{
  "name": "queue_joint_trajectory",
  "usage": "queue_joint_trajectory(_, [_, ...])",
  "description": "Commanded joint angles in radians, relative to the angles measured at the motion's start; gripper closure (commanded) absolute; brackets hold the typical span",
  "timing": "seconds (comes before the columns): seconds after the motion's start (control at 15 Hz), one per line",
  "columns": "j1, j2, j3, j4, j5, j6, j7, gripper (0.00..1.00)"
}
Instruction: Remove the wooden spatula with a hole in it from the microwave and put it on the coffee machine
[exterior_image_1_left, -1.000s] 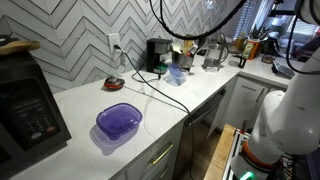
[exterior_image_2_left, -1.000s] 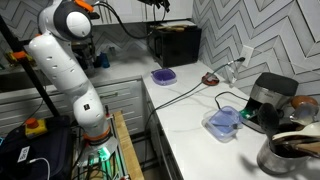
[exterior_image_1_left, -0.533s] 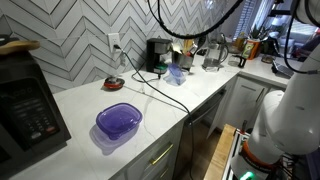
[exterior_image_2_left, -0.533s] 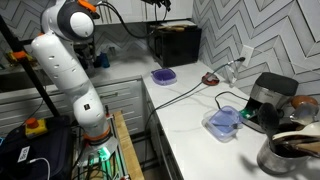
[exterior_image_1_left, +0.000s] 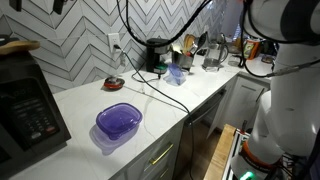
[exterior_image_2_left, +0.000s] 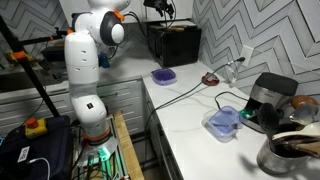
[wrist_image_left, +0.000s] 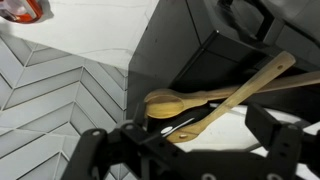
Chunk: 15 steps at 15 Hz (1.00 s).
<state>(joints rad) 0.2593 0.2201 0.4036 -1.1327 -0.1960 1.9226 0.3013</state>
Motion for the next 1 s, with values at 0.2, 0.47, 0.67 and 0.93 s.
queue_joint_trajectory(0.2, [0.089,0.168,0.009,0.200,-0.085,0.002,-0.034,0.00])
queue_joint_trajectory(0.47, [0.132,0.245,0.010,0.308,-0.104,0.002,-0.071,0.00])
queue_joint_trajectory(0.67, [0.236,0.292,-0.125,0.387,-0.098,-0.062,0.048,0.00])
queue_joint_trajectory(0.93, [0.300,0.411,-0.127,0.521,-0.249,-0.150,0.211,0.00])
